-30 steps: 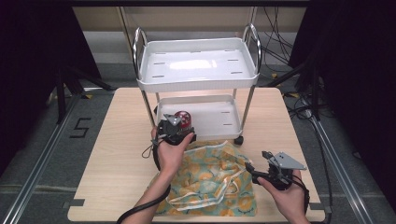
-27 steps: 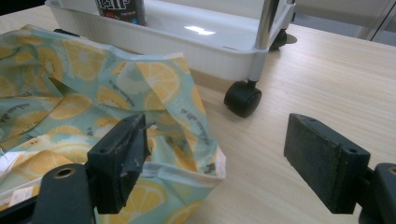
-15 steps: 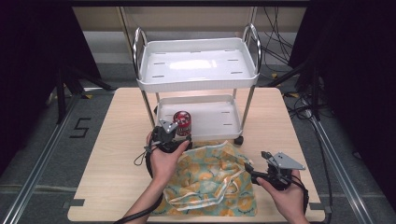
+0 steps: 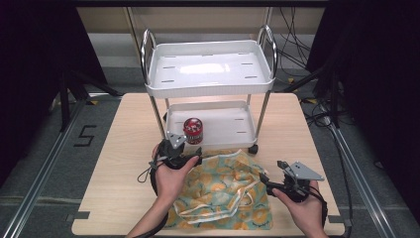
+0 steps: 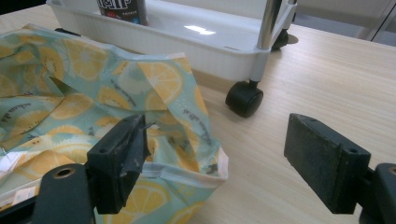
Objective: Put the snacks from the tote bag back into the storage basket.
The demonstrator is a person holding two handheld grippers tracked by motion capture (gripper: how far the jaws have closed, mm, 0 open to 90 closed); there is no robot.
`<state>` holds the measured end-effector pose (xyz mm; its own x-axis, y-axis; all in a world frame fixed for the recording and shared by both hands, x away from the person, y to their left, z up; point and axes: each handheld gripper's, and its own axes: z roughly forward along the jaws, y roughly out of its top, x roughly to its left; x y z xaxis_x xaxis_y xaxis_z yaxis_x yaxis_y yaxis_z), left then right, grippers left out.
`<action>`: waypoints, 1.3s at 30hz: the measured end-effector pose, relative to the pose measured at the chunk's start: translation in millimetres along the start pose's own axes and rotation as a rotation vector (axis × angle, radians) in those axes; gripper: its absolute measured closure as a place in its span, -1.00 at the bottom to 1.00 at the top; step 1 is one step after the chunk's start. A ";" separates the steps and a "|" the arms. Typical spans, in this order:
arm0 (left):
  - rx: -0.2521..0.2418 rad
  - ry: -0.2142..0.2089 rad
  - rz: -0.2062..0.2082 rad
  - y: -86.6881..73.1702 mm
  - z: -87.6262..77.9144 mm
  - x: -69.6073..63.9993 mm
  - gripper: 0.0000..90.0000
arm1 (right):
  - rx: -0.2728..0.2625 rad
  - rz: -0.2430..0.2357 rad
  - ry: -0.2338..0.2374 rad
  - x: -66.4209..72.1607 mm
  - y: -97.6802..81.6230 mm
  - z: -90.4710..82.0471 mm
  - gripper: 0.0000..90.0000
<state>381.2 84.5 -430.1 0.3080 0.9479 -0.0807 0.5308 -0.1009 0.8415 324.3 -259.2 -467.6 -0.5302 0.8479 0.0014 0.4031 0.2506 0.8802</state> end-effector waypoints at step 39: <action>-0.009 -0.035 0.027 -49.3 -31.2 16.7 -0.63 | -0.006 0.031 0.003 3.3 0.8 -0.5 -0.50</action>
<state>335.5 114.7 -456.3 0.3498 0.9336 -0.0770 0.5151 -0.1231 0.8483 322.5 -256.4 -466.7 -0.5197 0.8538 0.0306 0.4150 0.2209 0.8826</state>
